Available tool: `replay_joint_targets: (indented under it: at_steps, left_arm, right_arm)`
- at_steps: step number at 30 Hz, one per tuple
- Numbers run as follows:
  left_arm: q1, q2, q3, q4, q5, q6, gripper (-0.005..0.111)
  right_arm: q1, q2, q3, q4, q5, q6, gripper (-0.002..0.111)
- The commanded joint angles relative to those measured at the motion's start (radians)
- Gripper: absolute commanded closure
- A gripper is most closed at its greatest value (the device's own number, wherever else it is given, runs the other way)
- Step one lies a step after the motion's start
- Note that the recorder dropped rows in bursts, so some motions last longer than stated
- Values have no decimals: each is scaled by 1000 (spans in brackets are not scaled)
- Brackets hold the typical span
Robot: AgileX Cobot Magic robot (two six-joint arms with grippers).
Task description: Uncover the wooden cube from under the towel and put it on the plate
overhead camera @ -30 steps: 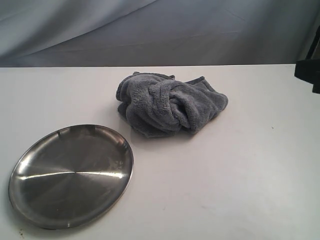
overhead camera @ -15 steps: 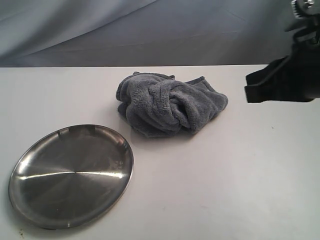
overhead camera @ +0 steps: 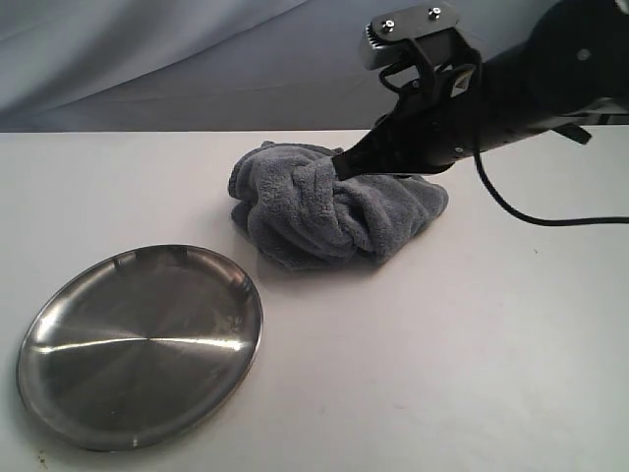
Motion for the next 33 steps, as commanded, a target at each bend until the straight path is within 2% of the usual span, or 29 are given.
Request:
replay_joint_targets:
  at_steps: [1, 16, 21, 26, 33]
  left_arm:
    - [-3, -3, 4, 0, -8, -3, 107]
    - [-3, -3, 4, 0, -8, -3, 107]
    - [-3, -3, 4, 0, -8, -3, 107]
    - [-3, -3, 4, 0, -8, -3, 107]
    - [-3, -3, 4, 0, -8, -6, 107]
  right_arm:
    - [3, 73, -73, -16, 21, 16, 108]
    - [3, 167, -223, -62, -12, 14, 108]
    - [3, 192, -233, -60, -125, 8, 108]
    - [3, 200, -233, 30, -225, 16, 108]
    - [3, 229, -233, 34, -250, -29, 108]
